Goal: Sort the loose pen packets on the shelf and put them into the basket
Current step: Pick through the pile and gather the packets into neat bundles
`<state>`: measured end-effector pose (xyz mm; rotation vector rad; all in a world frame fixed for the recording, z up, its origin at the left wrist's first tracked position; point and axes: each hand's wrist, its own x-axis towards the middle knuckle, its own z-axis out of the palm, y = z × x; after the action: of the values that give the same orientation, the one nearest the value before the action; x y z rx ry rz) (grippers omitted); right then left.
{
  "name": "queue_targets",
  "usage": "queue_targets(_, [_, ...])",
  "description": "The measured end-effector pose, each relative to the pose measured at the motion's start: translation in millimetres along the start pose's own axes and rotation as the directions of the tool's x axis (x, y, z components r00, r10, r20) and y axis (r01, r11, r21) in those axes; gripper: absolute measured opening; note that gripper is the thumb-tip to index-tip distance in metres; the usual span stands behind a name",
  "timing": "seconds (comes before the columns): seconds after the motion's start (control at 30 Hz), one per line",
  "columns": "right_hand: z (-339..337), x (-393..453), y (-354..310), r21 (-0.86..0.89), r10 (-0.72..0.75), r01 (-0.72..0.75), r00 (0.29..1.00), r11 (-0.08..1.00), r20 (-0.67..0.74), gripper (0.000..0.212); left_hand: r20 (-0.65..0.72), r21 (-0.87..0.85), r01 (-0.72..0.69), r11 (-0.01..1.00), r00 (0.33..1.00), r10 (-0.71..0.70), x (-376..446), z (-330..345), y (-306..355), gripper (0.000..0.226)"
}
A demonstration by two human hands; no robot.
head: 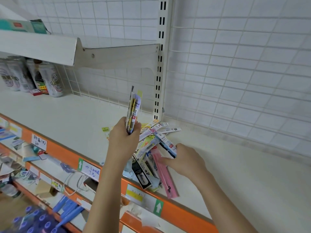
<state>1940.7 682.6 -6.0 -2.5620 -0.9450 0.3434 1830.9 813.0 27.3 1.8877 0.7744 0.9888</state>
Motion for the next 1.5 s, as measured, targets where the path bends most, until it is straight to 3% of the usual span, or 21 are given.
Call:
queue_targets(0.17, [11.2, 0.9, -5.1, 0.046, -0.027, 0.020, 0.990, 0.999, 0.140, 0.039, -0.049, 0.039, -0.002, 0.999, 0.999, 0.004, 0.8, -13.9, -4.2, 0.021])
queue_targets(0.4, [-9.8, 2.3, 17.3, 0.114, 0.097, -0.112, 0.987, 0.987, 0.131, 0.026, -0.024, 0.079, 0.020, 0.997, 1.000, -0.018, -1.0, -8.6, -8.3, 0.021])
queue_targets(0.53, [-25.3, -4.3, 42.0, 0.119, 0.165, -0.176, 0.982, 0.977, 0.097, 0.022, 0.061, 0.204, 0.023, 0.979, 0.997, -0.037, 2.0, 5.6, -10.8, 0.023])
queue_targets(0.8, [-37.5, -18.0, 77.9, 0.096, 0.218, -0.208, 0.970, 0.973, -0.105, 0.029, 0.325, 0.517, -0.016, 0.856, 0.929, -0.179, 30.7, 47.3, -8.4, 0.040])
queue_targets(1.0, [-42.1, -21.9, 91.8, 0.139, 0.264, -0.247, 0.956, 0.959, -0.125, 0.012, 0.347, 0.650, -0.036, 0.759, 0.903, -0.255, 38.9, 74.4, -13.4, 0.031])
queue_targets(1.13, [-42.5, -21.6, 93.7, 0.124, 0.289, -0.273, 0.946, 0.954, -0.144, 0.028, 0.376, 0.739, -0.136, 0.659, 0.896, -0.237, 34.4, 82.3, -17.0, 0.026])
queue_targets(1.23, [-40.8, -18.1, 94.9, 0.122, 0.291, -0.273, 0.942, 0.954, -0.166, 0.024, 0.398, 0.714, -0.147, 0.684, 0.890, -0.224, 34.2, 79.9, -12.5, 0.019])
queue_targets(1.33, [-40.1, -15.1, 96.7, 0.161, 0.294, -0.264, 0.933, 0.951, -0.206, 0.019, 0.440, 0.594, -0.072, 0.802, 0.863, -0.249, 40.7, 69.1, -5.8, 0.031])
queue_targets(1.43, [-40.9, -14.8, 96.4, 0.213, 0.312, -0.261, 0.916, 0.941, -0.252, 0.026, 0.501, 0.362, 0.089, 0.928, 0.821, -0.274, 42.5, 55.1, 5.7, 0.019])
queue_targets(1.5, [-42.1, -14.6, 96.5, 0.234, 0.321, -0.262, 0.908, 0.936, -0.269, 0.027, 0.533, 0.208, 0.180, 0.961, 0.803, -0.266, 37.6, 46.2, 17.4, 0.012])
